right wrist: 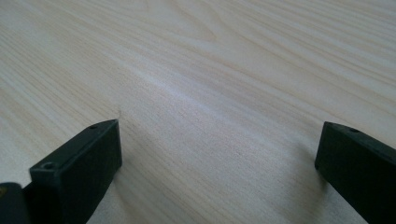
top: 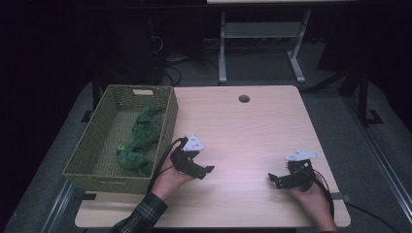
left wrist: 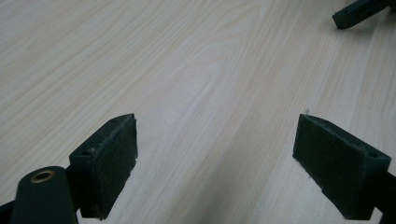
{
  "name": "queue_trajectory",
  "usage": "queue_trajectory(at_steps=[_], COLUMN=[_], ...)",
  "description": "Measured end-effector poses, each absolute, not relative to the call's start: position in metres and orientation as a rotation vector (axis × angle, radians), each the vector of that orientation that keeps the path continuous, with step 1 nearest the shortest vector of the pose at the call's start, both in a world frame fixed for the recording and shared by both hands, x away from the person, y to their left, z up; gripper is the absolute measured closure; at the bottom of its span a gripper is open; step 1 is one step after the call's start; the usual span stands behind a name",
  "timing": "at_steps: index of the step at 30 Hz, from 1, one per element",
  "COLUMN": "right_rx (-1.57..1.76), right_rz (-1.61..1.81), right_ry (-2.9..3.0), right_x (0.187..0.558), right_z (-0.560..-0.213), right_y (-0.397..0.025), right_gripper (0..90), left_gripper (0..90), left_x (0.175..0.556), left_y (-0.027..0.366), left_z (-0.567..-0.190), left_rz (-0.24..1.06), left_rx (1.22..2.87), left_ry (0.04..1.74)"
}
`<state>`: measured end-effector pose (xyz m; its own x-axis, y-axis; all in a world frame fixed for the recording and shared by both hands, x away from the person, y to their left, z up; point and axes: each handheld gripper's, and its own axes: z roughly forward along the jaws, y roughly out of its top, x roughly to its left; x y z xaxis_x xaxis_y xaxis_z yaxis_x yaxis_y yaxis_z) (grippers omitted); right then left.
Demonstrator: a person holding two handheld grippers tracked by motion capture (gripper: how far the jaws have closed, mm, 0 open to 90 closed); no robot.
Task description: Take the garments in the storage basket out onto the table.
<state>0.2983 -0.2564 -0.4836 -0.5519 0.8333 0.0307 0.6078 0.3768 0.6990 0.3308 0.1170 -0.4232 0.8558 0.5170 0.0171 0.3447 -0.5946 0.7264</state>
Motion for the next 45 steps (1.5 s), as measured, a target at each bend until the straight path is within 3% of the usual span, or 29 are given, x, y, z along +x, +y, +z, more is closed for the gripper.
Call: queue_trajectory(at_steps=[45], right_rx=[1.273], right_rz=[0.955], right_ry=[2.301], right_x=[0.296], right_z=[-0.484], right_y=[-0.256], right_gripper=[0.2], left_gripper=[14.3], left_x=[0.365], left_y=[0.141], left_z=[-0.351], left_rz=[0.264], left_rx=[2.229], left_ry=[0.567])
